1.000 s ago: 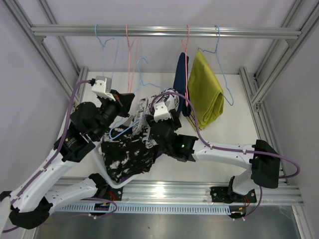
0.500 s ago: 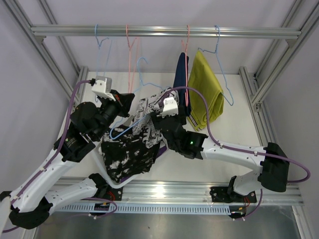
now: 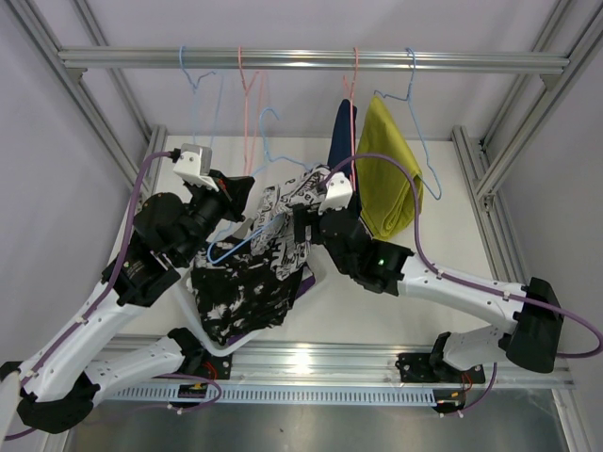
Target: Remove the trousers from the hanger
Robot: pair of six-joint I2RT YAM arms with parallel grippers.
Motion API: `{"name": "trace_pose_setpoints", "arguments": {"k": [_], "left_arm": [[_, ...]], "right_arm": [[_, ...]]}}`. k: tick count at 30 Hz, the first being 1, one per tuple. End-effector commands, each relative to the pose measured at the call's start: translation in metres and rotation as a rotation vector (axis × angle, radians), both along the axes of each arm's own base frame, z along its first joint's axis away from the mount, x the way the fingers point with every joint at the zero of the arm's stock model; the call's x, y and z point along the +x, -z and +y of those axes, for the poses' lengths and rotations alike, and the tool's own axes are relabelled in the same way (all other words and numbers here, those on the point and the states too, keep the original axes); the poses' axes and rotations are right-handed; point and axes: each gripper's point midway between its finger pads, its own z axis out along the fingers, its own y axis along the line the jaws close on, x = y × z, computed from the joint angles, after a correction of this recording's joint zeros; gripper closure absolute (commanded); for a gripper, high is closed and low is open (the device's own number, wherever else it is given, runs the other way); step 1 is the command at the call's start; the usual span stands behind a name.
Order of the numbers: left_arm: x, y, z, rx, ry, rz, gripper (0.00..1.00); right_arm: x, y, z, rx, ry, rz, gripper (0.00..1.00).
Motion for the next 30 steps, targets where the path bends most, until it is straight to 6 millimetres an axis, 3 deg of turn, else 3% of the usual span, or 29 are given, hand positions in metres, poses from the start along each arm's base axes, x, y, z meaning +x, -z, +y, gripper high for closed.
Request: {"name": "trace_pose_setpoints", "arguments": {"k": [1,9,19,30], "left_arm": [[-0.005,-0.024,0.004,-0.040,0.005,-0.077,0.99],[-0.006,-0.025,0.004,-0.044,0.009,-0.079,0.99],[-0.006,-0.027,0.007,-0.044,0.001,-0.085,1.00],[-0.007,-0.028,0.008,-0.047,0.001,-0.087,1.00]], "right_arm": [[-0.006,-0.026,-0.001,0.122,-0.027,0.006,0.10],[0.000,-0.036,-0.002,0.147,-0.005,-0.029,0.11],[0.002,-0.024,0.030,0.149,-0.104,0.021,0.10],[0.009,-0.018,0.024,0.117,-0.067,0.011,0.10]]}}
